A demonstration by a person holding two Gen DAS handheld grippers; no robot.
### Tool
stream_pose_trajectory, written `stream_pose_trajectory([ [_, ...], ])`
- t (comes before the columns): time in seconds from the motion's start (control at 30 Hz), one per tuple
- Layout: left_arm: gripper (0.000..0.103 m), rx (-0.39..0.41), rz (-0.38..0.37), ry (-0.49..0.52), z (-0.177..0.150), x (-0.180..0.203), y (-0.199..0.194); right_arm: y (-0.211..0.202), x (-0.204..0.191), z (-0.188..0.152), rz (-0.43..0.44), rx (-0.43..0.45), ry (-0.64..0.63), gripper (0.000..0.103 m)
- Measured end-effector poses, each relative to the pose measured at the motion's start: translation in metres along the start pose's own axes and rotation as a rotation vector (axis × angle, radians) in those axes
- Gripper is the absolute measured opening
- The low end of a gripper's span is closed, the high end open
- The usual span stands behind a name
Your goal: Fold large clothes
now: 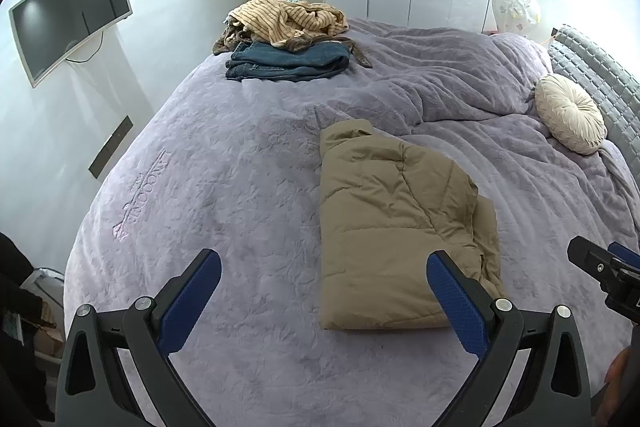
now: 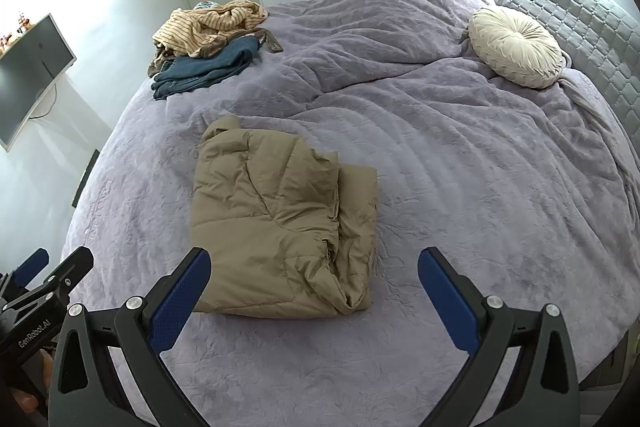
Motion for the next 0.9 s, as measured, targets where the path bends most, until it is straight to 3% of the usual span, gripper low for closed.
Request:
stream_pose_trajectory([
  [0.9, 0.103, 0.001, 0.001, 0.009, 0.0019, 0.0013, -0.0001, 0.0018, -0.0022, -0.004, 0.004, -0.009, 0.002, 0.103],
])
Point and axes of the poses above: each gripper's, at about its wrist camera, not at the fingertips, and y roughly the way its jaws point, x to its right, z to its top, the point moved 5 cm from there along y, roughly the way its jaws point, and after that the axes turned 15 degrees about z, right-handed, at the moved point
